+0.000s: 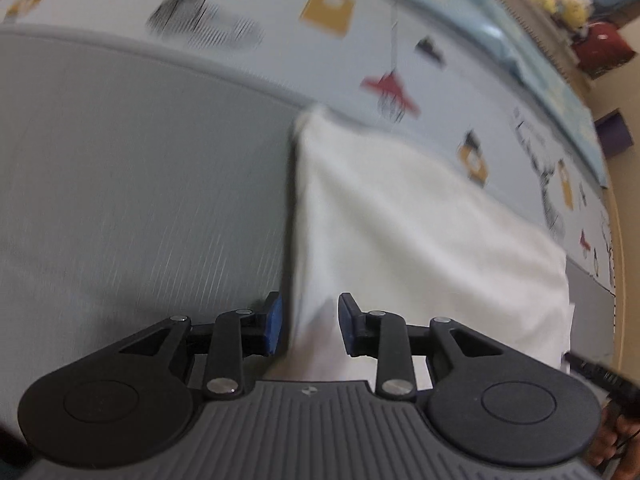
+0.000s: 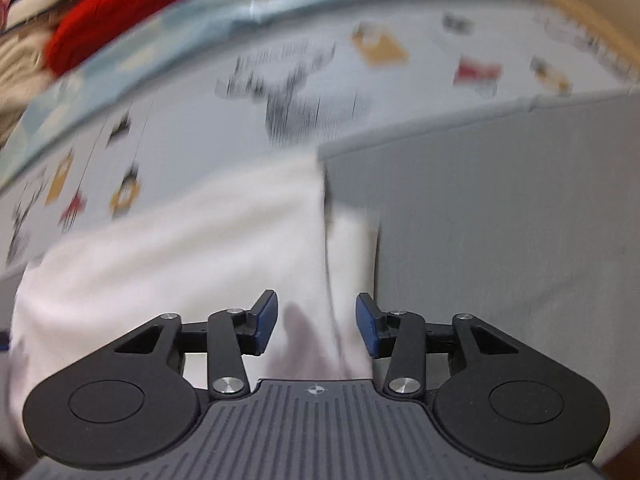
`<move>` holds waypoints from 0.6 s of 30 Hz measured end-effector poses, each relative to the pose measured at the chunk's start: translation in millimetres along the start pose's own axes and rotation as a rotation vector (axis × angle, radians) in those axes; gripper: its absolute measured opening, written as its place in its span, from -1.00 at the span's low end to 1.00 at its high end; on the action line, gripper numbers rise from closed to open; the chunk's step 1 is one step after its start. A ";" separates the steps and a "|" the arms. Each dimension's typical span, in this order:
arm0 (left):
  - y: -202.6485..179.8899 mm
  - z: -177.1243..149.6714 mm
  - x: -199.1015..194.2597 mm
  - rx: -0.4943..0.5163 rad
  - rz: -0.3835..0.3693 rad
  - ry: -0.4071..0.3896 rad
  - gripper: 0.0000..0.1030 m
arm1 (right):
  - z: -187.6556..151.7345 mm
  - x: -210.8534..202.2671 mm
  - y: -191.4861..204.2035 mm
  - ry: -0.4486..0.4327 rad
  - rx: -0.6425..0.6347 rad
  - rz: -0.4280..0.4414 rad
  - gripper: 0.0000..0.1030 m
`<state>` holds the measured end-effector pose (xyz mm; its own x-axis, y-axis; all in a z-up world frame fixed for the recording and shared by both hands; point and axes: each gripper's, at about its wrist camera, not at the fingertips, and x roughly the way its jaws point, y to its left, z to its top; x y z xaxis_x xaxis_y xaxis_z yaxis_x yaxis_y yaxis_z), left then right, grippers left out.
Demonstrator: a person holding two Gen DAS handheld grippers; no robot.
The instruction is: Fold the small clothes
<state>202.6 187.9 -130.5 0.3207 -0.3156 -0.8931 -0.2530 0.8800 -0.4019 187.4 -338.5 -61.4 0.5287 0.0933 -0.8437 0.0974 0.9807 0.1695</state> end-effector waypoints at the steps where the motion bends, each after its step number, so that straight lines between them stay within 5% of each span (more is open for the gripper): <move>1: 2.4 -5.3 0.1 0.001 0.006 0.020 -0.34 | -6.8 1.4 -1.0 0.048 -0.015 0.001 -0.11; 7: 1.2 -35.6 -0.4 0.099 0.044 0.096 -0.34 | -41.2 -8.8 -5.3 0.175 -0.144 -0.024 -0.10; 9: -4.4 -44.0 -1.5 0.154 0.050 0.113 -0.35 | -46.2 -16.1 -8.4 0.181 -0.148 -0.022 -0.38; 11: -11.8 -53.7 -5.0 0.217 0.056 0.116 -0.38 | -48.6 -24.6 -9.3 0.173 -0.155 -0.019 -0.89; 14: -20.1 -64.3 -14.1 0.292 0.094 0.081 -0.81 | -49.3 -39.6 -11.6 0.131 -0.150 -0.009 -0.91; 18: -22.1 -72.3 -21.0 0.309 0.124 0.051 -0.91 | -50.2 -47.5 -16.3 0.119 -0.124 -0.007 -0.92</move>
<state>135.4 149.5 -117.5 0.2572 -0.2101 -0.9432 0.0043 0.9763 -0.2163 118.4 -350.3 -49.7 0.4242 0.0989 -0.9001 -0.0083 0.9944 0.1054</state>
